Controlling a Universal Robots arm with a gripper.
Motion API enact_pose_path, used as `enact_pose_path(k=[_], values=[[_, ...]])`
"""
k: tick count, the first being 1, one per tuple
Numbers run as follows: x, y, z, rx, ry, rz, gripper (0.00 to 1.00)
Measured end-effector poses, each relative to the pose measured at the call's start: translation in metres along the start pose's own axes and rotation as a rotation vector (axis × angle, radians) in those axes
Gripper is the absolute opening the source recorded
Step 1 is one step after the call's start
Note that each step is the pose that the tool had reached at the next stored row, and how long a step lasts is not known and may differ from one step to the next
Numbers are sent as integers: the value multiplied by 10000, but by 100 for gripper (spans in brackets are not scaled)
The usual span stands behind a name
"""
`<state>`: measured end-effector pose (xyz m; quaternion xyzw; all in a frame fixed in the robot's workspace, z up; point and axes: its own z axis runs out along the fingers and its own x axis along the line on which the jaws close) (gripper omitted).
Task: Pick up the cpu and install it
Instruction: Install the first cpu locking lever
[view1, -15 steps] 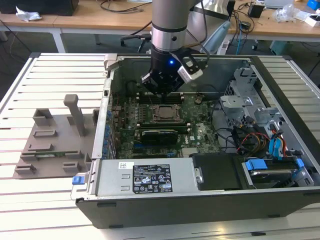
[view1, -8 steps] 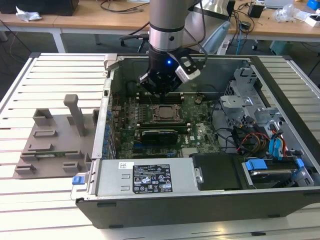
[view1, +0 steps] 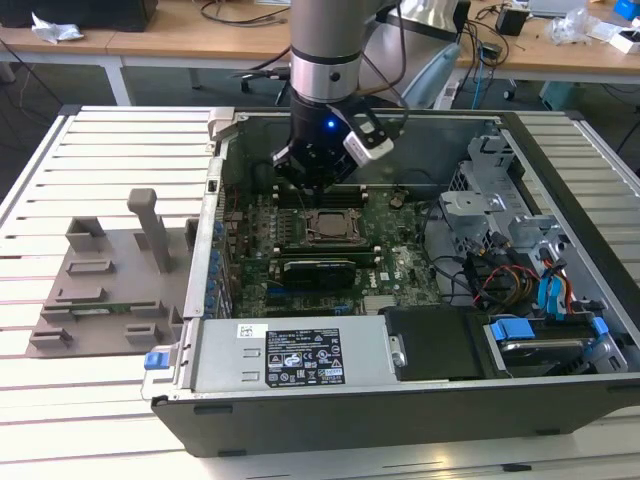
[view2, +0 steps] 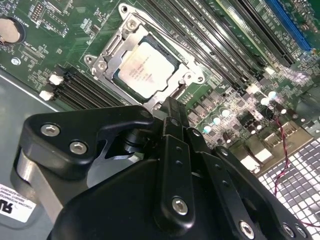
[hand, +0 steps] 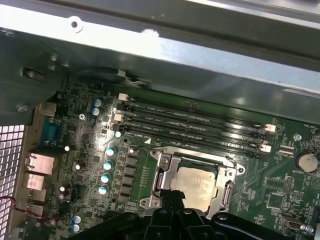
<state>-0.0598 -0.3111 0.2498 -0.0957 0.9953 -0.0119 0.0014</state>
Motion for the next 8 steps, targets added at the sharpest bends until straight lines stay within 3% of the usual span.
enact_pose_path(k=[8], values=[[100,19,-1,2,-9,0,11]])
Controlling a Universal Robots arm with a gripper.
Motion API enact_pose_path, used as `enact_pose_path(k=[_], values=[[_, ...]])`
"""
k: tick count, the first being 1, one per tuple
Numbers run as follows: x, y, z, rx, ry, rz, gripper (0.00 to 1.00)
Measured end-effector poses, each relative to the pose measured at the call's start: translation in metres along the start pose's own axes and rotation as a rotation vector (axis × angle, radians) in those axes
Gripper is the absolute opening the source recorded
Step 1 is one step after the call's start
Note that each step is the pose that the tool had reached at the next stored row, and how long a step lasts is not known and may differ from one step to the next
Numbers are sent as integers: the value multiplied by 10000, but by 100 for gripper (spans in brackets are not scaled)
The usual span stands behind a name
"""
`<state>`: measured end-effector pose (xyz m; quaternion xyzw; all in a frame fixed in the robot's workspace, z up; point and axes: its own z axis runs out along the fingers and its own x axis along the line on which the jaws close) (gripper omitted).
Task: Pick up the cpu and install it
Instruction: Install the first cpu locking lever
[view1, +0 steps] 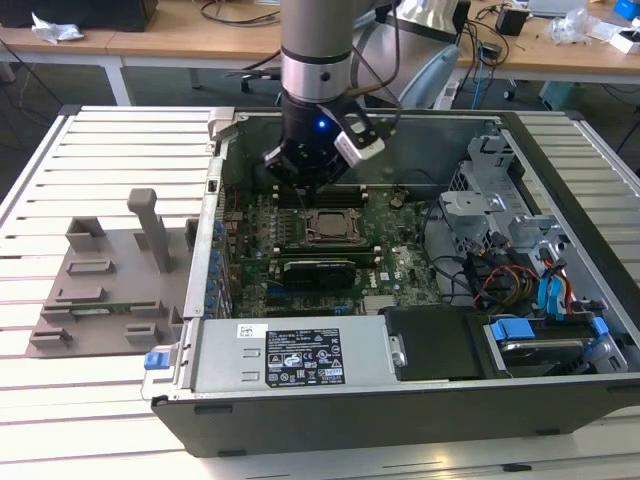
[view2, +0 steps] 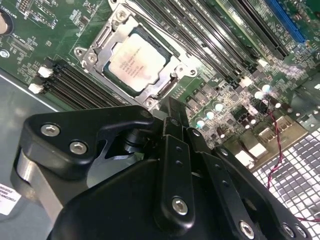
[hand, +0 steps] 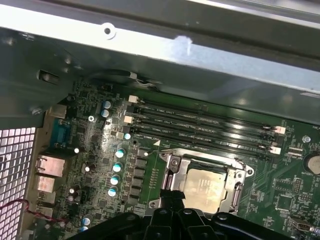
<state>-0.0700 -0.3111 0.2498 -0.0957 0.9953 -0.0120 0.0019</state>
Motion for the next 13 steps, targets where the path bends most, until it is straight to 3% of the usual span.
enact_pose_path(k=[13], values=[[102,20,-1,2,-9,1,11]])
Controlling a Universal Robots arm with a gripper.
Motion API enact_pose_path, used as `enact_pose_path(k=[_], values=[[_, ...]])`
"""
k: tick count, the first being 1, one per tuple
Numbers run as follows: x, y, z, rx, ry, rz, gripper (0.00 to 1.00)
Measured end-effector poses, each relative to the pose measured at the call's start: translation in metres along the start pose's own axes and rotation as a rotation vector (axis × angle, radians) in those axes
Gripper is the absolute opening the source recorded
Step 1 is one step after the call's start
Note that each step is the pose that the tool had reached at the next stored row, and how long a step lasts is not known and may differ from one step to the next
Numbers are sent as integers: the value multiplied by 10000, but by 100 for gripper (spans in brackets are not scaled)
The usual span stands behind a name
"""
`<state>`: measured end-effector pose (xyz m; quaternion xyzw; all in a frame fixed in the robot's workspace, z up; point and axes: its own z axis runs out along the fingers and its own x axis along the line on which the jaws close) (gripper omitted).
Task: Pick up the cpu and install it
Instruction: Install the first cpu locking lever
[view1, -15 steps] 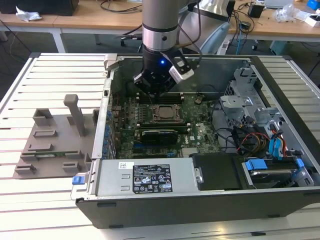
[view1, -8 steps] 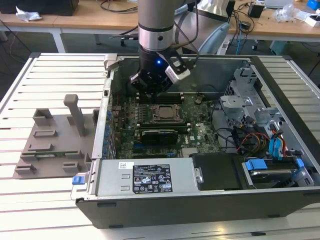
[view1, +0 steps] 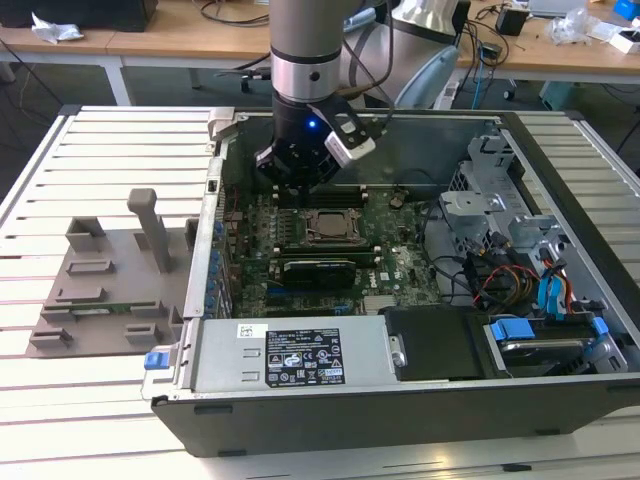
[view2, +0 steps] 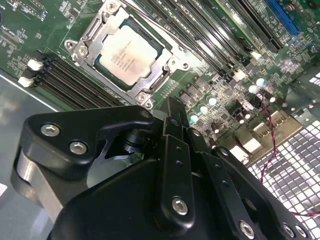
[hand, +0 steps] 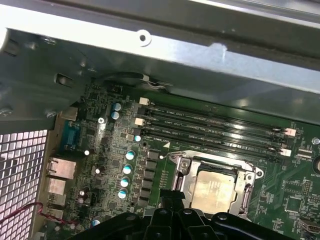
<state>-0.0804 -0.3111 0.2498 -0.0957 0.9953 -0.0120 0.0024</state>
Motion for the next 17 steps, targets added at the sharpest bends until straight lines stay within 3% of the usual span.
enact_pose_path(k=[10,15,17], values=[[102,37,-1,-14,-12,0,11],[132,166,-9,-28,-23,2,11],[146,217,-42,-23,-41,6,11]])
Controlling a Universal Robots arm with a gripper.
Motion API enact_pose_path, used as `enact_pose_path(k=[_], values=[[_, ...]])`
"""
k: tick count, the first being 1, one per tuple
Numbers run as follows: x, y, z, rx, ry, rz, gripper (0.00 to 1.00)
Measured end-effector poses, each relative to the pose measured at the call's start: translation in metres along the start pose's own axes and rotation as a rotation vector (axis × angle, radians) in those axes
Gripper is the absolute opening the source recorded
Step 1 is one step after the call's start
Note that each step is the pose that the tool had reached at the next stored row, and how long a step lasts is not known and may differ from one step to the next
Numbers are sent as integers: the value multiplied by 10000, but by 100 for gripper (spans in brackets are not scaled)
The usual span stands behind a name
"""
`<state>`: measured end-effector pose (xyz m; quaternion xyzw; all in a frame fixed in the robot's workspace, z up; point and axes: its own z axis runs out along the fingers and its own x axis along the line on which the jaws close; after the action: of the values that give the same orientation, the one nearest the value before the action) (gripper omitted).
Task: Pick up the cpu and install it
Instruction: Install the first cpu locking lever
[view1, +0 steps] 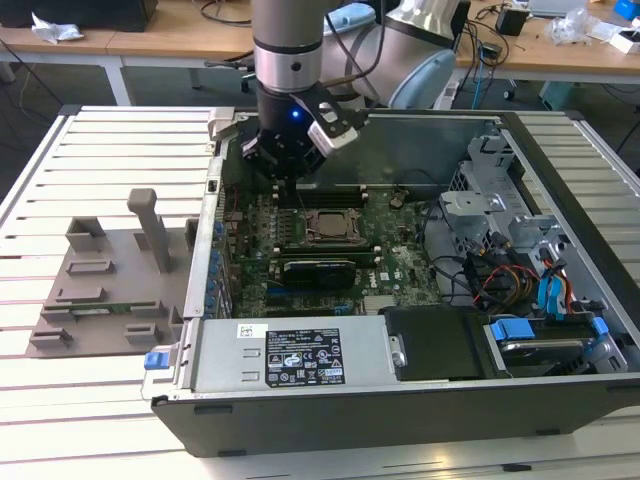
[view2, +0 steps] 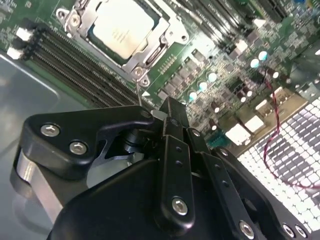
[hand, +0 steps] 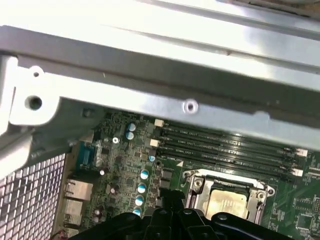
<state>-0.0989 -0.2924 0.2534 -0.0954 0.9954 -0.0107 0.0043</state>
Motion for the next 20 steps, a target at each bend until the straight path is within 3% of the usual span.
enact_pose_path(k=[7,10,12,18,20], values=[[53,92,-36,-8,-31,12,11],[48,127,-37,-86,-45,20,11],[46,137,-38,-90,-44,83,11],[39,138,-36,-77,-28,944,11],[17,135,-35,-76,-24,1021,11]])
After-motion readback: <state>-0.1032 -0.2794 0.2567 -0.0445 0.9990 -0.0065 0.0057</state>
